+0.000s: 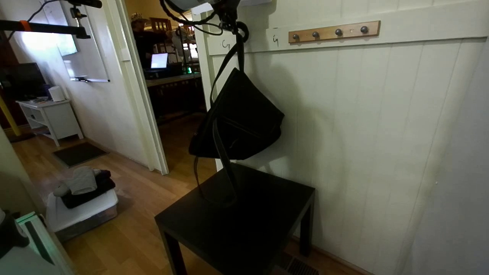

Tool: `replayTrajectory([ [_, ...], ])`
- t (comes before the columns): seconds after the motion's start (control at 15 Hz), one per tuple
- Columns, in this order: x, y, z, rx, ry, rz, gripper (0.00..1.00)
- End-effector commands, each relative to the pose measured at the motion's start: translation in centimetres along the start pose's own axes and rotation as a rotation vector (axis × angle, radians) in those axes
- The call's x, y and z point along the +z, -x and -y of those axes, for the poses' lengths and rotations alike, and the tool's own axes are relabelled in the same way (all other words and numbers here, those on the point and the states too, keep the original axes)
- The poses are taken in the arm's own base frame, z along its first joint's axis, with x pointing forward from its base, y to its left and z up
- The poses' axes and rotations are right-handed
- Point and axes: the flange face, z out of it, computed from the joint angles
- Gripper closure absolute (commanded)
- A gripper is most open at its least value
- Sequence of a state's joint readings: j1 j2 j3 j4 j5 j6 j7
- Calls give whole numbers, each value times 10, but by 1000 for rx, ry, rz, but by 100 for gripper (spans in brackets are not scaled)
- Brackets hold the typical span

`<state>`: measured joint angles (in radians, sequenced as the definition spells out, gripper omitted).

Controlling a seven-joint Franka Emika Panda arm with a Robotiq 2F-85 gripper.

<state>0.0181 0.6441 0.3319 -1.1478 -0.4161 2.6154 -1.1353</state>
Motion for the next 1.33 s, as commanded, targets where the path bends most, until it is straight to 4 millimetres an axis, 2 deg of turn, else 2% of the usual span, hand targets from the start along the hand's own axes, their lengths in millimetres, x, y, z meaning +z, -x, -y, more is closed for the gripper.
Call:
replayTrajectory([
  [0.0, -15, -5, 11, 47, -84, 57, 81],
  [0.07, -15, -6, 14, 55, -103, 58, 58],
  [0.2, -15, -8, 18, 65, -131, 67, 55],
  [0.27, -17, -8, 17, 73, -135, 72, 49],
  [0.67, -28, -9, 11, 78, -116, 72, 4],
  [0.73, -29, -9, 11, 77, -117, 71, 0],
  [0.93, -27, -2, 11, 89, -114, 69, 0],
  [1.27, -17, 24, 16, 149, -112, 58, 0],
])
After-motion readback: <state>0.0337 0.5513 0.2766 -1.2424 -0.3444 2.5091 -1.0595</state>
